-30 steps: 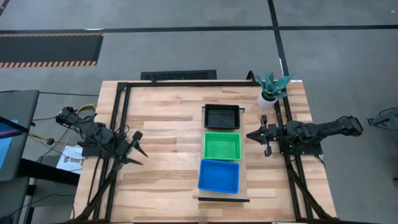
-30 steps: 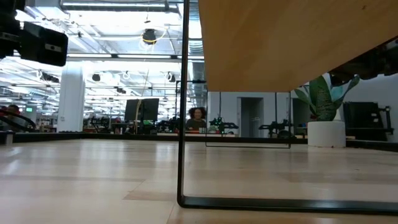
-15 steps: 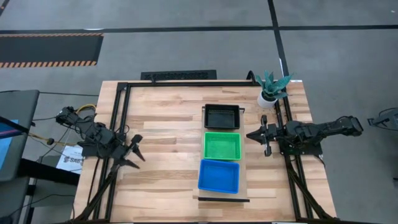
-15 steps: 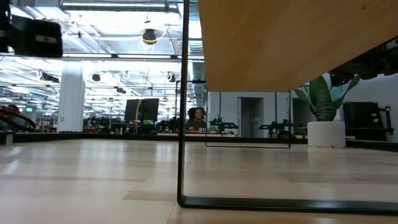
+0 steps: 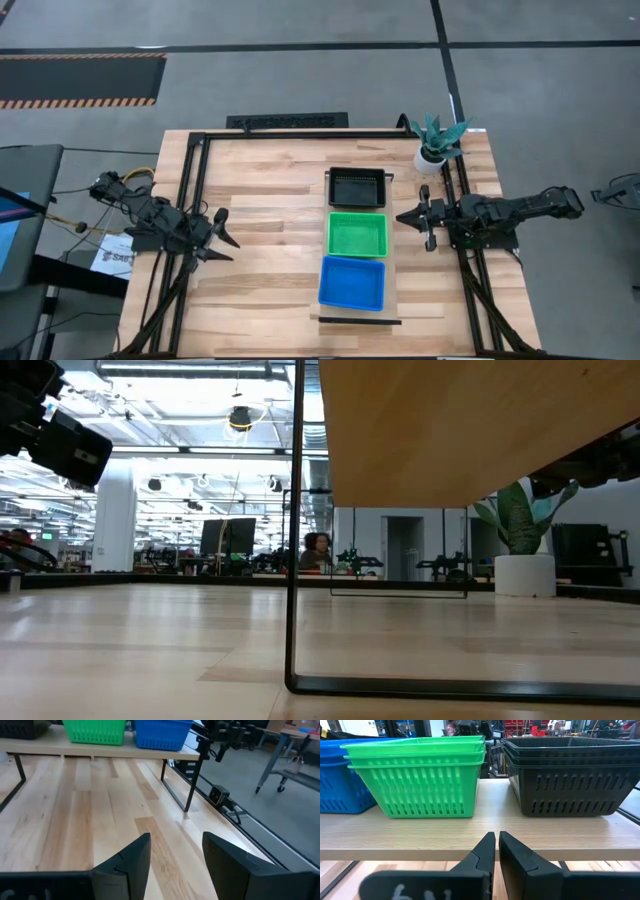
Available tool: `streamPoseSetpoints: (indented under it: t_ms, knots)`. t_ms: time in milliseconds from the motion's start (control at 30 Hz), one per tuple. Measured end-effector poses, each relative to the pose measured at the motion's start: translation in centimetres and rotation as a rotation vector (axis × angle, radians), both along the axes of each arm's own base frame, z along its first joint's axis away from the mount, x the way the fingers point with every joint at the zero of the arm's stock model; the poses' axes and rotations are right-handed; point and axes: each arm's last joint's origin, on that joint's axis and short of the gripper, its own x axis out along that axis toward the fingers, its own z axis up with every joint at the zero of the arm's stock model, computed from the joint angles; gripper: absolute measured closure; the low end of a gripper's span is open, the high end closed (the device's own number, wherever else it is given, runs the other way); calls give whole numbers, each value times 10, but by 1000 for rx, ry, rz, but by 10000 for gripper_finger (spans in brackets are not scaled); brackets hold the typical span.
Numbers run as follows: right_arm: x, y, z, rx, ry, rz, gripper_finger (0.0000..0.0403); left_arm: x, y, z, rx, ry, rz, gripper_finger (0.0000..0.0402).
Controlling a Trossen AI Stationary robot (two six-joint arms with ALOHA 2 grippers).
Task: Stack baskets on shelf by color
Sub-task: Return to Home Position
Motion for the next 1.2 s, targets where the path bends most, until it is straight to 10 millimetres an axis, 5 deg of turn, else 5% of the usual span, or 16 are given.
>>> streamPoseSetpoints:
  t_ms: [1200]
  knots:
    - [0,0,0,0,0,0,352,0,0,0,4,0,1,235]
